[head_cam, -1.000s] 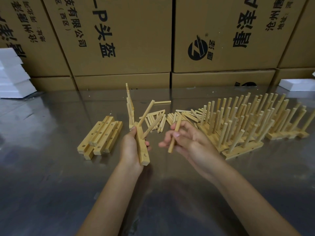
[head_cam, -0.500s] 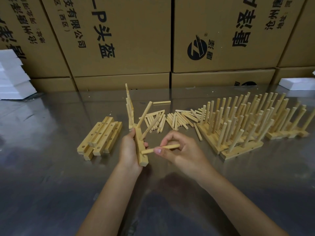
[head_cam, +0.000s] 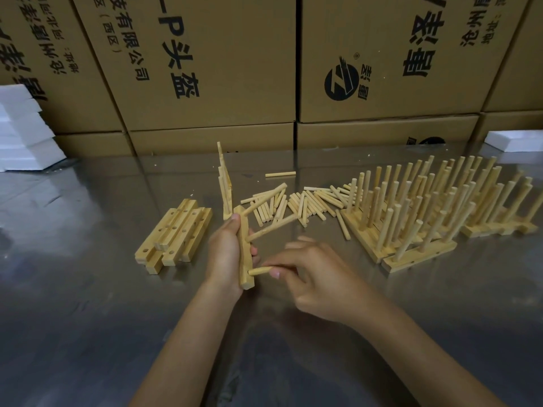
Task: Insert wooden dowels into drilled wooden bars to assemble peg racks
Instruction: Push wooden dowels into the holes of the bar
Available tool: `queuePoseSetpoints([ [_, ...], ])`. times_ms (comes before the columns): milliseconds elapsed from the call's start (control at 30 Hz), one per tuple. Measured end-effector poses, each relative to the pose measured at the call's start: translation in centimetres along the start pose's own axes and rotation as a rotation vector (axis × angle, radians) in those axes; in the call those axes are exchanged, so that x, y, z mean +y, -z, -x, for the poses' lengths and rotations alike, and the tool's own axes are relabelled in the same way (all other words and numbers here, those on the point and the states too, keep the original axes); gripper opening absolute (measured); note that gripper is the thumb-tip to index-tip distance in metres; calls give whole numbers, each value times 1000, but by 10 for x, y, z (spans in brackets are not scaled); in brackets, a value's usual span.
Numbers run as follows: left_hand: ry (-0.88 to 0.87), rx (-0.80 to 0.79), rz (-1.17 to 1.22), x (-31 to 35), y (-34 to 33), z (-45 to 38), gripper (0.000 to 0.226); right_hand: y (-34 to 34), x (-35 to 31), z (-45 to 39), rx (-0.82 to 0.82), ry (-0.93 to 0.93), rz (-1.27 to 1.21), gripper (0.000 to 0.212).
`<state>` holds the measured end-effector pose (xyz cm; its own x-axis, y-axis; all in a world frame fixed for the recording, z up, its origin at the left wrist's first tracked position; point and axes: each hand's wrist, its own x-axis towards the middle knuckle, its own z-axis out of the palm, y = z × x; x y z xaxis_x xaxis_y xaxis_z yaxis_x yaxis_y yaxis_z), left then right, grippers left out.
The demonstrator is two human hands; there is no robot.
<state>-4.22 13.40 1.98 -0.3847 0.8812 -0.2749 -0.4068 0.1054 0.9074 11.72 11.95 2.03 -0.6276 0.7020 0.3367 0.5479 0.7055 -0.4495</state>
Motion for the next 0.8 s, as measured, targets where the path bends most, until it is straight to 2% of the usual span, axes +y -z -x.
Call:
queuePoseSetpoints([
  [67, -51, 3, -81, -2, -1, 0, 32, 0, -4, 0, 20, 67, 109, 31],
  [167, -89, -8, -103, -4, -2, 2, 31, 0, -7, 0, 24, 90, 128, 33],
  [300, -115, 29, -138, -7, -4, 3, 36, 0, -9, 1, -1, 78, 141, 33],
  [500, -177, 28, -190, -11, -6, 2, 29, -3, -5, -1, 18, 6, 49, 26],
  [567, -183, 13, -206, -10, -4, -1, 29, -4, -5, -2, 46, -36, -58, 20],
  [633, -161, 1, -202, -9, -4, -3, 29, -1, -3, -1, 73, -133, -272, 17],
  [733, -91, -19, -154, -13, -4, -3, 33, 6, 1, -2, 6, -295, -713, 25],
  [800, -58, -37, -96, -15, -3, -3, 37, 6, 2, -5, -28, -373, -871, 32],
])
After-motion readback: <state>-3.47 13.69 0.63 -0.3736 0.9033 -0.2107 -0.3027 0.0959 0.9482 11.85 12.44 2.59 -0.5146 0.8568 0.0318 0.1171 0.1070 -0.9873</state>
